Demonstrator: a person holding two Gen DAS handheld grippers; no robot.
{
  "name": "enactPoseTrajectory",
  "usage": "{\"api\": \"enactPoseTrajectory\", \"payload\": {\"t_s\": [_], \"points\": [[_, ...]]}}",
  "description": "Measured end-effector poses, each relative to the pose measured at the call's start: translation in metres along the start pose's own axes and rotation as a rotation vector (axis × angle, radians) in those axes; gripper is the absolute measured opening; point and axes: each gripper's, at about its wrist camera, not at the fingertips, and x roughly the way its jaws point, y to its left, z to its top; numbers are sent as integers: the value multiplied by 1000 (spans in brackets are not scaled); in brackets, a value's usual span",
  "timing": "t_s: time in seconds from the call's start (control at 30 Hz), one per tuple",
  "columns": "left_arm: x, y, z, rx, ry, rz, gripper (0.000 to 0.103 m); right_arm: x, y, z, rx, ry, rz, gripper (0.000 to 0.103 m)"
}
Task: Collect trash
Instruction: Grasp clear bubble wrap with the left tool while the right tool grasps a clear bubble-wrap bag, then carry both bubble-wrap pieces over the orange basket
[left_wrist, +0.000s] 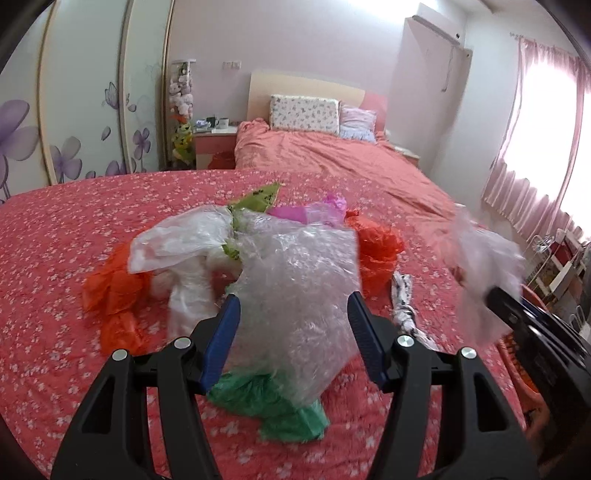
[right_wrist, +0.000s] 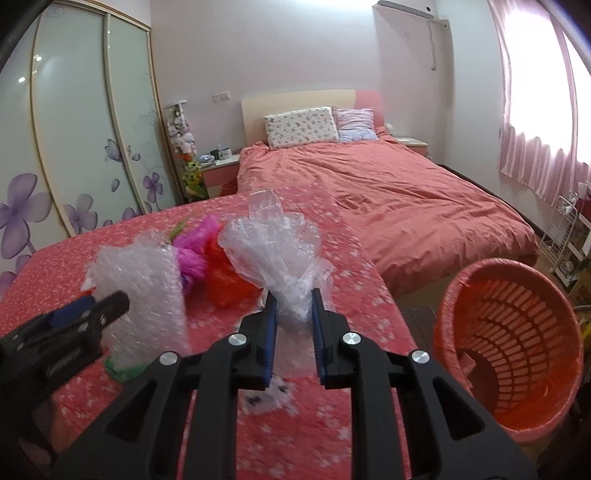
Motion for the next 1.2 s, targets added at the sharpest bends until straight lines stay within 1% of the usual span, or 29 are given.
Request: {"api": "enactPoseTrajectory", "payload": {"t_s": [0.03, 0.13, 0.17, 0.23, 0.27, 0.33, 0.43, 0.53, 0.57, 0.6, 0.63, 0.67, 0.7, 0.73, 0.83, 1.0, 1.2], "points": [[4, -1, 1, -1, 10, 3, 60, 0, -5, -2, 5, 5, -7, 18], [13, -4, 1, -9, 34, 6, 51, 1, -15, -5, 16, 15, -20, 18], [14, -5, 0, -8, 36, 9, 51, 2, -17, -6, 18, 16, -23, 18], [15, -10, 0, -4, 41, 43, 51, 2, -20, -8, 23, 21, -26, 18], [15, -10, 0, -14, 43, 49, 54, 2, -21, -10, 25, 22, -26, 18], [11, -8, -2, -30, 38, 28, 59, 1, -22, -11, 25, 23, -25, 18], [8, -10, -6, -5, 26, 19, 59, 2, -23, -14, 23, 25, -23, 18], [15, -19, -10, 45, 47, 40, 58, 4, -23, -15, 30, 34, -18, 18], [17, -23, -11, 56, 51, 44, 48, 5, -24, -16, 33, 39, -16, 18], [18, -25, -12, 62, 54, 41, 41, 6, -24, -16, 34, 41, -16, 18], [19, -27, -12, 64, 58, 33, 28, 6, -25, -17, 35, 43, -16, 18], [20, -27, -12, 63, 58, 26, 17, 6, -25, -17, 36, 44, -17, 18], [18, -27, -12, 62, 57, 13, 15, 5, -26, -17, 35, 43, -17, 18], [17, -27, -11, 64, 52, -1, 10, 4, -26, -17, 35, 41, -18, 18], [7, -27, -9, 75, 23, -31, 7, 0, -28, -17, 39, 33, -18, 18], [-15, -27, -1, 45, -27, -98, 6, -8, -33, -14, 46, 19, -16, 18], [-32, -39, 8, 53, -63, -126, 5, -18, -41, -16, 53, 5, -21, 18]]}}
